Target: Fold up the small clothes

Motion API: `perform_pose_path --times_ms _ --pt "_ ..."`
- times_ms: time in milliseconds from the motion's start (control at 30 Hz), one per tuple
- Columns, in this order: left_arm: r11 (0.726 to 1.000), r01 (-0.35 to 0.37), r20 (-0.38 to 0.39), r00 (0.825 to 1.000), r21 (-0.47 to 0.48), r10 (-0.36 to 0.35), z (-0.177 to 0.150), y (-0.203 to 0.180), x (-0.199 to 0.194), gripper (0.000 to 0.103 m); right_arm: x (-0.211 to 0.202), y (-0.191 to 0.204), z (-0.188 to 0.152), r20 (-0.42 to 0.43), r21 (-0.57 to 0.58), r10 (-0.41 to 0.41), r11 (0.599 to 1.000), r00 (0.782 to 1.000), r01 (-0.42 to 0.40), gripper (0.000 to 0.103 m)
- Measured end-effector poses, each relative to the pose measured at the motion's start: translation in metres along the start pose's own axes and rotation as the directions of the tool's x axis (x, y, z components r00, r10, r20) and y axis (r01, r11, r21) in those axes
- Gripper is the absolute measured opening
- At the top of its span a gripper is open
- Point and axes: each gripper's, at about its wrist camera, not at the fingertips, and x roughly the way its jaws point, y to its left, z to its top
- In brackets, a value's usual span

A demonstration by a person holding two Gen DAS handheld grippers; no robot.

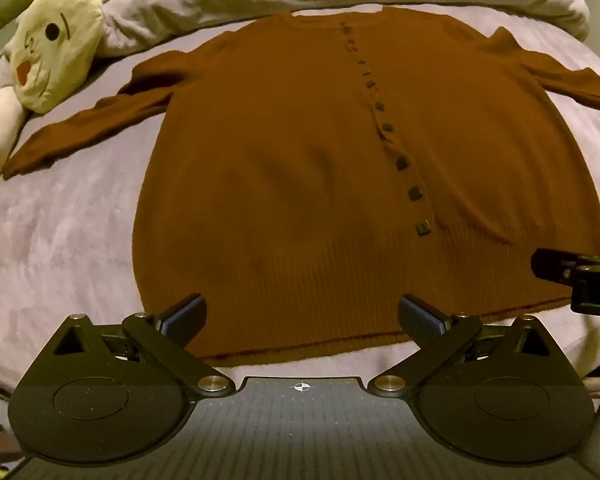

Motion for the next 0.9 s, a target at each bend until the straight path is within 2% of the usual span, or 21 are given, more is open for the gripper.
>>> perform_pose_path --times_ms 900 --pt "1.0 0.004 -0.039 0.999 -0.03 -0.006 -0.0005 -0.0033 0.0063 0.103 0.0033 -0.003 -0.0005 -0.01 0.01 -0.001 1.0 1.0 0.001 0.099"
